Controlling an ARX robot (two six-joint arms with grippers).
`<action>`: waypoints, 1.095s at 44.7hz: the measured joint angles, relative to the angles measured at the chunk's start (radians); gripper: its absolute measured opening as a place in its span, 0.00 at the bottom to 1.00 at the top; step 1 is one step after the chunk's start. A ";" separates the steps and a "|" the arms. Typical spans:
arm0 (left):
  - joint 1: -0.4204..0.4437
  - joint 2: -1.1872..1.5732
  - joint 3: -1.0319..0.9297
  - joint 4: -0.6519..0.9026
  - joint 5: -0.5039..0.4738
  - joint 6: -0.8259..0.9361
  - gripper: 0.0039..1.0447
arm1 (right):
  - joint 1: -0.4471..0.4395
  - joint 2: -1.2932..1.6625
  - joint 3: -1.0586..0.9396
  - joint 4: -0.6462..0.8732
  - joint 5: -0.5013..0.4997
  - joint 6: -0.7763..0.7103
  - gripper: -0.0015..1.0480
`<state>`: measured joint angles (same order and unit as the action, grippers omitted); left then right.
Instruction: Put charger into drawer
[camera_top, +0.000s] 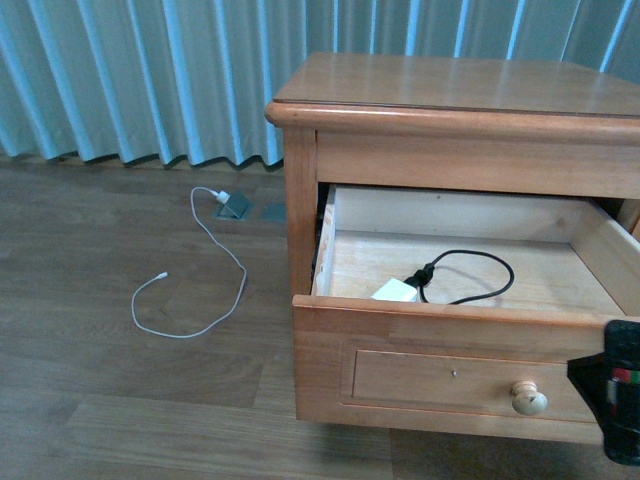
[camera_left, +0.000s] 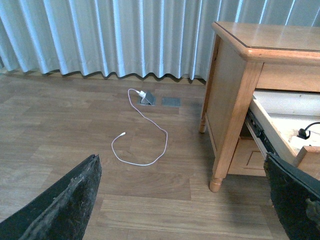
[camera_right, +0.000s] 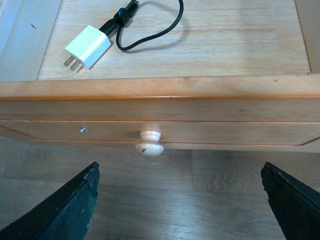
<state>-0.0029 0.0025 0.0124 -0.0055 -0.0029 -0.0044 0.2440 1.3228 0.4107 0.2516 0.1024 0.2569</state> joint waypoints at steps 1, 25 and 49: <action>0.000 0.000 0.000 0.000 0.000 0.000 0.94 | 0.003 0.014 0.006 0.006 0.004 0.000 0.92; 0.000 0.000 0.000 0.000 0.000 0.000 0.94 | 0.021 0.410 0.259 0.174 0.103 -0.024 0.92; 0.000 0.000 0.000 0.000 0.000 0.000 0.94 | -0.023 0.735 0.637 0.279 0.106 -0.046 0.92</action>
<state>-0.0029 0.0025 0.0124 -0.0055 -0.0029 -0.0044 0.2214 2.0575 1.0477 0.5304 0.2085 0.2111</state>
